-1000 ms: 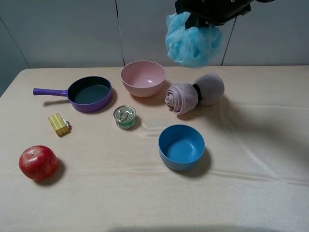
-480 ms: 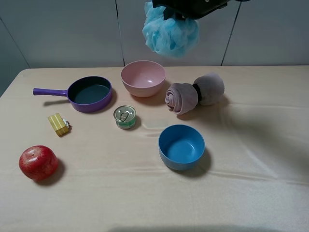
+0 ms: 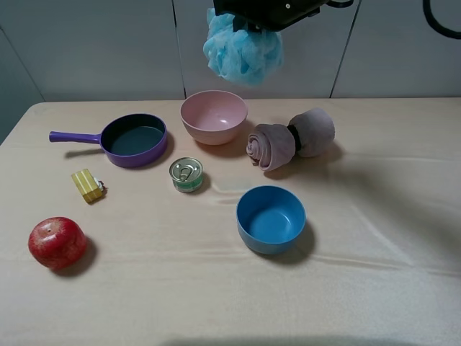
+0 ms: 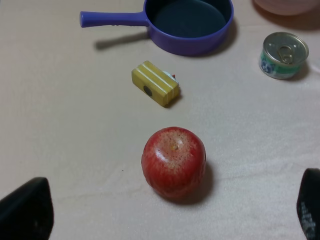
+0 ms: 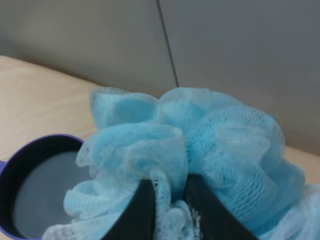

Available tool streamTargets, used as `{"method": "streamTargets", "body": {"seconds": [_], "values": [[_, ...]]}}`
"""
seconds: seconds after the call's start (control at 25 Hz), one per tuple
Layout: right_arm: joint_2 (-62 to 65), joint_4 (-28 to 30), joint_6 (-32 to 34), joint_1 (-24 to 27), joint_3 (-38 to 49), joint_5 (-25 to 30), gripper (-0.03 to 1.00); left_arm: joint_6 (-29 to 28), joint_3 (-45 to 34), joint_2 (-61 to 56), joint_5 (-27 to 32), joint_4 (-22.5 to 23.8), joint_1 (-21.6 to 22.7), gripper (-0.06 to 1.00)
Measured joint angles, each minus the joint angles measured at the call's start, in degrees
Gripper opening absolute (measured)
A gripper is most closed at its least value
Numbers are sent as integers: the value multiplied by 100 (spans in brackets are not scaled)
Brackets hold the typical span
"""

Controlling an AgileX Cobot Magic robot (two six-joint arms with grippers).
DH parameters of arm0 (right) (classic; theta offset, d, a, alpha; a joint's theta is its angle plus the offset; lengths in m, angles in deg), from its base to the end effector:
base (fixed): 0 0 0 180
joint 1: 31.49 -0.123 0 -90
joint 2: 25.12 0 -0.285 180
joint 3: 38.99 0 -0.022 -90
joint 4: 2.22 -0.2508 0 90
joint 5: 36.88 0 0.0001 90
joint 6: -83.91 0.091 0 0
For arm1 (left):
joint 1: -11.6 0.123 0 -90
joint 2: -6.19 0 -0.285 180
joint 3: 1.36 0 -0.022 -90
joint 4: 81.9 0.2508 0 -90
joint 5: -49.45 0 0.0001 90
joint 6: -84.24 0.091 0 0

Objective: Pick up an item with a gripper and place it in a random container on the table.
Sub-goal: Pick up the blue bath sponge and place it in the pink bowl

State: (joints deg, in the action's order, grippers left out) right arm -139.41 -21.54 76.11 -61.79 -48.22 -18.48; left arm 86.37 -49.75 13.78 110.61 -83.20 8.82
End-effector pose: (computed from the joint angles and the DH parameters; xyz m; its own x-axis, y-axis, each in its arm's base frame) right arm 0.3763 0.2309 0.2902 -0.5621 -0.1166 -0.8188 -0.4827 0.8502 0.2103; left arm -0.0061 -0.0015 0.2776 -0.4536 0.0483 -0.8899 0.0781 0.9968 0.0143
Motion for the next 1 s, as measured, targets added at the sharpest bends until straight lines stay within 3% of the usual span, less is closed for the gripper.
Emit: {"method": "streamTargets", "body": {"seconds": [1.0], "values": [[-1355, -703, -537, 0, -888, 6, 6, 0, 0, 0, 0, 0, 0, 98]]}}
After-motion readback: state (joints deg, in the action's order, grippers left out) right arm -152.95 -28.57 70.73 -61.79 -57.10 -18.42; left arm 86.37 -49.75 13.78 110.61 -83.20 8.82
